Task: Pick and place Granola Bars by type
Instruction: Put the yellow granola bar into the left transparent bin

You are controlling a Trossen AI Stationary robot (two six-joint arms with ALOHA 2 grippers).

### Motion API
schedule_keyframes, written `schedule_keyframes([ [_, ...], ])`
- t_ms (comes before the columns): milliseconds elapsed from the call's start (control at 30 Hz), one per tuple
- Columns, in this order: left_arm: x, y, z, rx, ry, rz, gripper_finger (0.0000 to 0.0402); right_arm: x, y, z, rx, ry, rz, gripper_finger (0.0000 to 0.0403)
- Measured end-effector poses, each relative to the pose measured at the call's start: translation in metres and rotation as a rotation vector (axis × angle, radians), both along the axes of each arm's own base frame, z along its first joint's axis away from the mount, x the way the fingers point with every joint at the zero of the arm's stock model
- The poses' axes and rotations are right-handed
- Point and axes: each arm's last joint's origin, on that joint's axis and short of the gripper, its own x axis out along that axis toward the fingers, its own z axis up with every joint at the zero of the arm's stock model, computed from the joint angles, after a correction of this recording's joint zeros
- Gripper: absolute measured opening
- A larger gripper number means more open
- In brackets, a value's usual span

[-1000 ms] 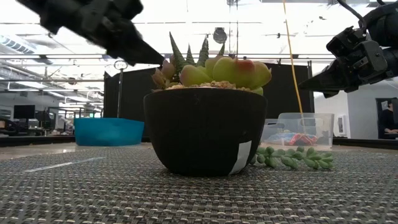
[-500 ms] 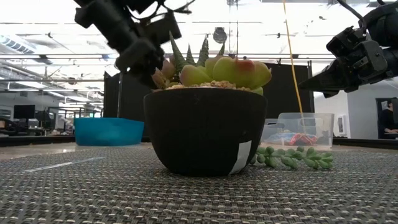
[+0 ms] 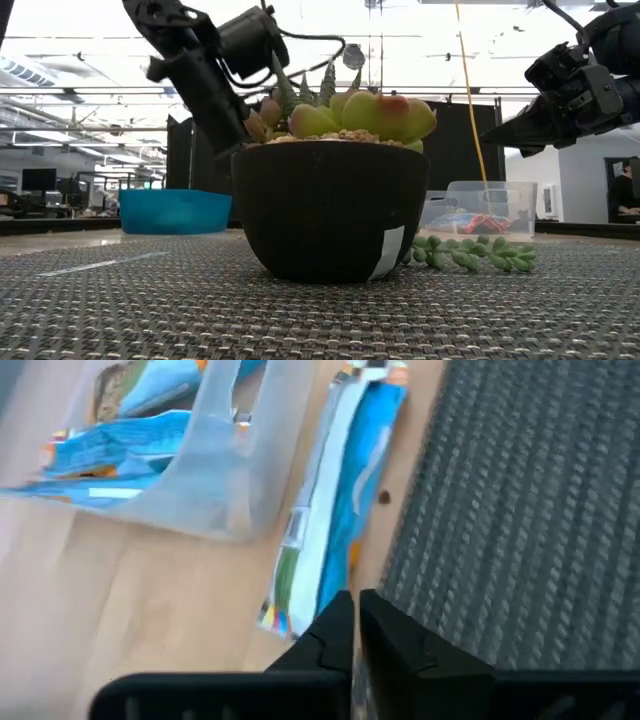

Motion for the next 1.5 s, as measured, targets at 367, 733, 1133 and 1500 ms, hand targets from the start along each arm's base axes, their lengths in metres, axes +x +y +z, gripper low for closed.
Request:
schedule_keyframes([
  [367, 0.005, 0.011, -0.002, -0.047, -0.058, 0.07, 0.0115, 0.0, 0.0, 0.0, 0.0, 0.002, 0.0, 0.0004],
  [733, 0.011, 0.021, -0.025, -0.121, -0.035, 0.098, 0.0174, 0.0, 0.0, 0.0, 0.0, 0.002, 0.0, 0.0004],
  [1133, 0.011, 0.021, -0.027, -0.187, -0.024, 0.064, 0.0175, 0.0, 0.0, 0.0, 0.0, 0.002, 0.0, 0.0004],
  [1500, 0.01, 0.021, -0.027, -0.176, -0.019, 0.091, 0.0087, 0.0, 0.0, 0.0, 0.0, 0.002, 0.0, 0.0004],
])
